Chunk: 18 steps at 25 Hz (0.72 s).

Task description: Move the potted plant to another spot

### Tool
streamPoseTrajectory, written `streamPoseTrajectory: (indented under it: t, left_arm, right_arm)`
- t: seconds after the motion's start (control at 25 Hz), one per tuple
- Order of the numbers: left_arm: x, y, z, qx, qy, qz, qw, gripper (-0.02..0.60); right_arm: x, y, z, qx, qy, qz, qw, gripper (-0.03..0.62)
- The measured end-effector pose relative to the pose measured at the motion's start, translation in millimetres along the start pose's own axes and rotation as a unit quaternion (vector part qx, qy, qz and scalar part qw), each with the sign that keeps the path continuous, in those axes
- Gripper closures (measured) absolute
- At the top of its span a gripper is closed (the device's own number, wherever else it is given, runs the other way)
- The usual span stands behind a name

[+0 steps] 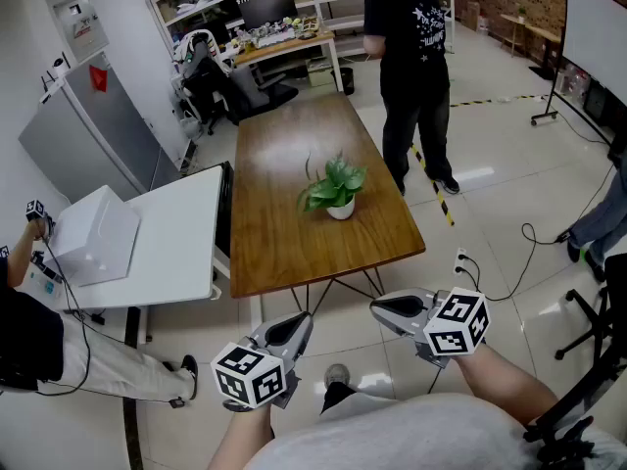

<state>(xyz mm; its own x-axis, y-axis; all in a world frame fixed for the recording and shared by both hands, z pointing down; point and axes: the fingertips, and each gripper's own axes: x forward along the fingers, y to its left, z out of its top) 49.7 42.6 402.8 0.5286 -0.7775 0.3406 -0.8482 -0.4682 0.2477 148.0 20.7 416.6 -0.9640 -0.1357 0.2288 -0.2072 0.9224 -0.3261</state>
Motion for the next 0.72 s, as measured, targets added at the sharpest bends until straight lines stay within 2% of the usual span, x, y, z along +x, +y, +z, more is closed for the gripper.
streamPoseTrajectory:
  t: [0.4, 0.6, 0.72]
  left_arm:
    - [20.4, 156.2, 22.3, -0.014, 0.024, -0.015, 0.9995, 0.588]
    - [24.4, 230.7, 37.2, -0.013, 0.035, -0.028, 0.9989, 0.588]
    - [31.9, 260.9, 41.3, -0.011, 0.040, -0.035, 0.9985, 0.588]
  right_arm:
    - [128.0, -60.0, 33.4, 0.016, 0.013, -0.006, 1.000, 0.594]
    - [178.0, -86.4, 47.7, 0.002, 0.032, -0.033, 0.999, 0.594]
    - [189.7, -99.4, 56.4, -0.009, 0.034, -0.059, 0.998, 0.592]
